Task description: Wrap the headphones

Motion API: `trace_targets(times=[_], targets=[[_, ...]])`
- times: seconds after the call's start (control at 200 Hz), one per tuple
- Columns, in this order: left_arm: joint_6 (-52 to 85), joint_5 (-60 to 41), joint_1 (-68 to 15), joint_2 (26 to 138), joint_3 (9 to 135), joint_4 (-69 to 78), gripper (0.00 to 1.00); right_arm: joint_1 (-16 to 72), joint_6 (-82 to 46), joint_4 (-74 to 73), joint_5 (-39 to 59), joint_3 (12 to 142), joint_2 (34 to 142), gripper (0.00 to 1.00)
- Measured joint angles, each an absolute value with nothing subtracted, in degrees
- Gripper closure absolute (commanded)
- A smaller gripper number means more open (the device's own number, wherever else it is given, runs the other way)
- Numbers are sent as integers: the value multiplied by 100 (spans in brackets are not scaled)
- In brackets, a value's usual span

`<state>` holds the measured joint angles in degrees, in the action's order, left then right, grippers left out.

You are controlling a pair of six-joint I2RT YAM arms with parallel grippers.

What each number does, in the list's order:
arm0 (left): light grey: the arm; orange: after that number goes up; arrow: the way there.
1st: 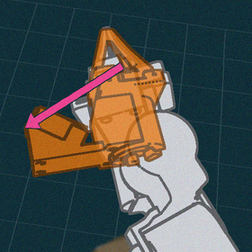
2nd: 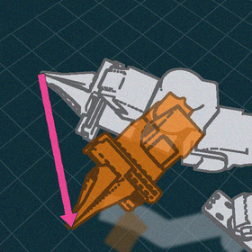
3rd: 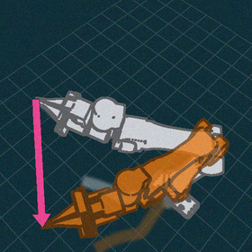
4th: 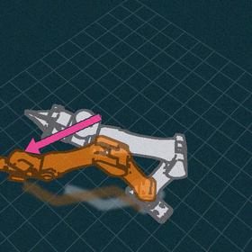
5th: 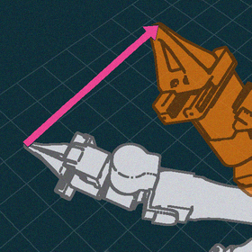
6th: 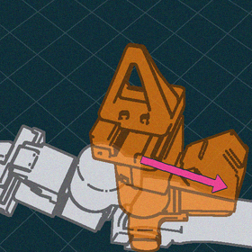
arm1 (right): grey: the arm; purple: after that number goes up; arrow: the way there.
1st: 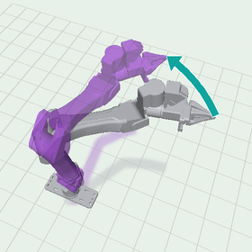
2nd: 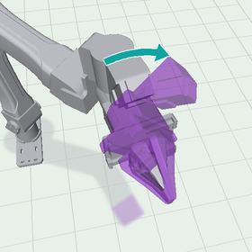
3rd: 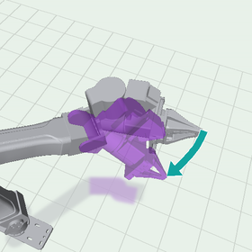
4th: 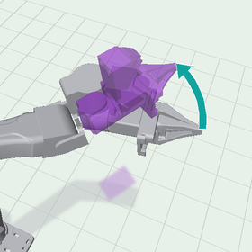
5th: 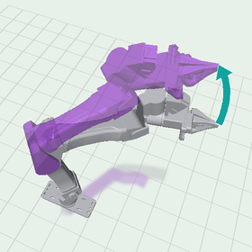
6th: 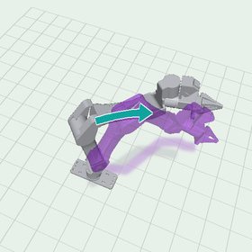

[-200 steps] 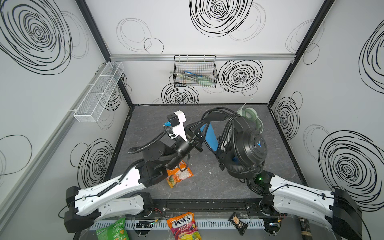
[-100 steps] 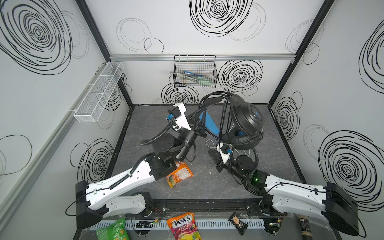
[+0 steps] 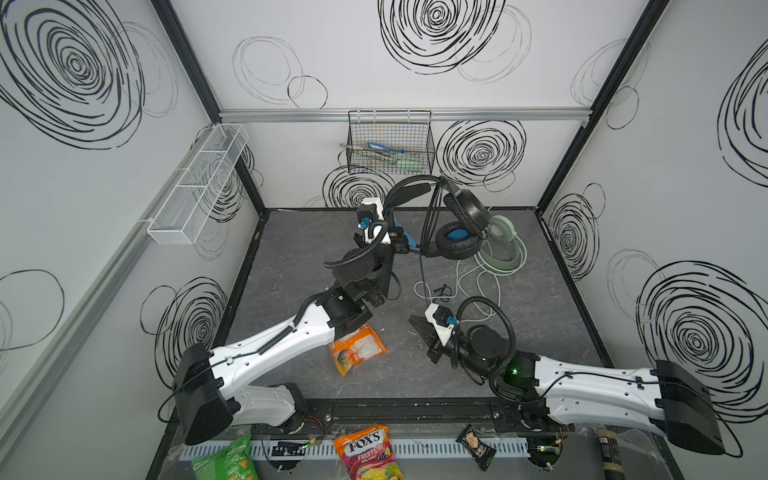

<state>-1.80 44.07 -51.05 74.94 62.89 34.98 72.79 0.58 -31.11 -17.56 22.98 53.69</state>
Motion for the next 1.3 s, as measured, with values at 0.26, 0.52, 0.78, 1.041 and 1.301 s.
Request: trace_targets(times=[0.26,0.52,0.78,1.041,1.301], targets=[[-1363,4921,-5109,8001,6193,3804,100,7583,486,-2412,-2182,2825,5013,89],[-2591,5426,-5330,8200,5913,4097,100,7669,1350,-1870,-2856,3238,4735,88],[-3566,5889,-5666,8206,5551,4139,100,7526,2220,-1702,-3612,3242,4589,87],[-3205,5769,-5935,7509,5570,2268,100,7247,2414,-1695,-3826,3242,4222,86],[-2132,5282,-5957,6608,5874,-51,100,7225,2453,-1662,-3837,3242,4204,86]])
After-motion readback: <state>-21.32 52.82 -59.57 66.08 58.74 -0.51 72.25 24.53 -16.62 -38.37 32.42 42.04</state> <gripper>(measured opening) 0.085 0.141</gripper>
